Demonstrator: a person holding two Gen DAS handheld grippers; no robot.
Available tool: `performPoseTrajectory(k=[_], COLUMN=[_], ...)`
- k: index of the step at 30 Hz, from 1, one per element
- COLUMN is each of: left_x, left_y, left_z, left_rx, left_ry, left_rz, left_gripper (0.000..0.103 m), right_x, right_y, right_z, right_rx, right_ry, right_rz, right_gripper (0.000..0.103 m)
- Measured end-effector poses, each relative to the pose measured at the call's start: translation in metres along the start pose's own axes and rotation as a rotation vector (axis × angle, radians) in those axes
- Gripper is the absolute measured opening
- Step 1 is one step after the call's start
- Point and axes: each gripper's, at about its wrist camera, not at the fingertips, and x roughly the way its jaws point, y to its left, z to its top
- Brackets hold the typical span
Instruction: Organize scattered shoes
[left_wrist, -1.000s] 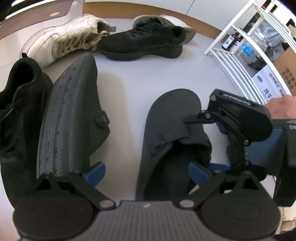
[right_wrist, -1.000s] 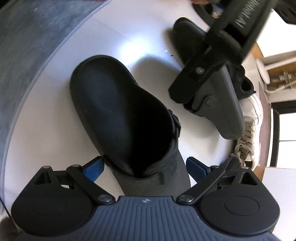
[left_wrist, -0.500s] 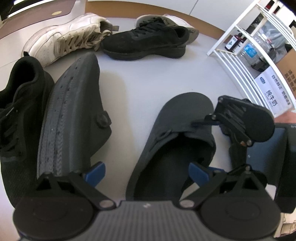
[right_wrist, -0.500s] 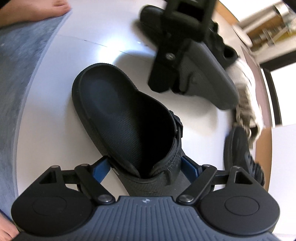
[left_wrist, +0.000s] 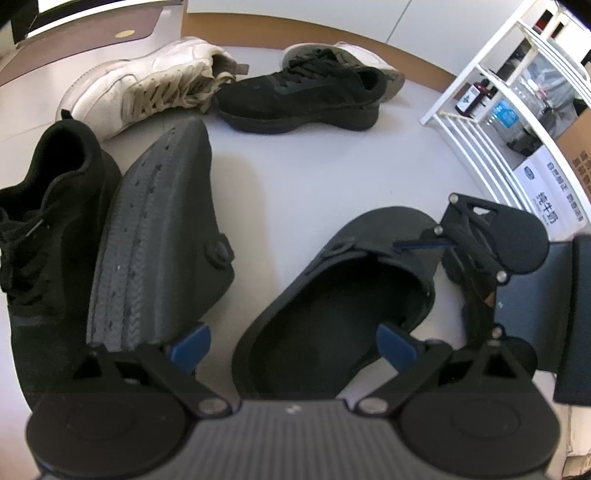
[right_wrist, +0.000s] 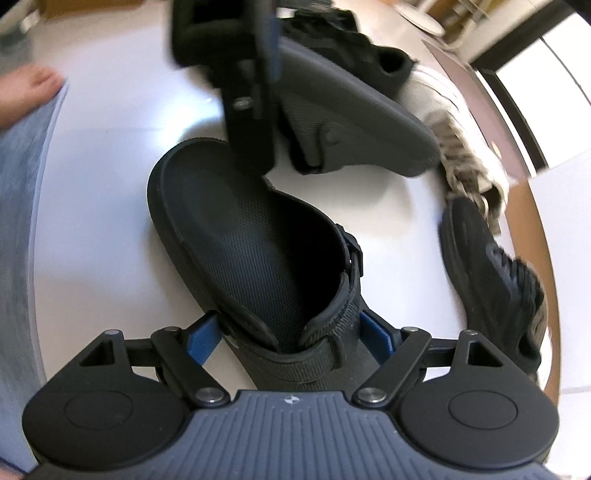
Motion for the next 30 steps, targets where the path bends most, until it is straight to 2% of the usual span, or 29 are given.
performPoseTrajectory(k=[7, 14, 20, 21, 23, 26, 27, 28, 30], left_x=[-0.002, -0.001, 0.0, 0.0, 0.0, 0.0, 0.0, 0.001, 0.001], left_y=[0.002, 0.001, 0.001, 0.001, 0.001, 0.001, 0.0, 0.001, 0.001], left_z=[0.0, -0.001, 0.001, 0.001, 0.001, 0.002, 0.002, 0.002, 0.003], left_rx=[-0.001, 0.004, 0.006, 0.005, 0.004, 0.006, 0.007, 0.007, 0.004], left_ry=[-0.007, -0.005, -0.007, -0.007, -0.008, -0.008, -0.007, -0.007, -0.006], left_rz=[0.004, 0.005, 0.008, 0.008, 0.01, 0.007, 0.006, 0.006, 0.006], left_gripper=[0.098, 0.098, 0.098, 0.098, 0.098, 0.098, 0.098, 0.098, 0.098], right_x=[0.002, 0.0, 0.0, -0.001, -0.003, -0.008, -0.01, -0.012, -0.023], right_y=[-0.033, -0.055, -0.065, -0.07, -0.076, -0.067, -0.064, -0.062, -0.056], right_z=[0.004, -0.005, -0.011, -0.014, -0.019, -0.014, -0.013, -0.012, -0.01], right_rx=[0.33, 0.542, 0.68, 0.732, 0.764, 0.616, 0.583, 0.555, 0.453], right_ry=[0.033, 0.011, -0.023, -0.028, -0.035, -0.037, -0.04, -0.043, -0.075], right_rz=[0.114, 0.187, 0.198, 0.197, 0.2, 0.199, 0.2, 0.202, 0.207], right_gripper=[0.084, 0.079, 0.065, 0.05, 0.051, 0.054, 0.06, 0.072, 0.085])
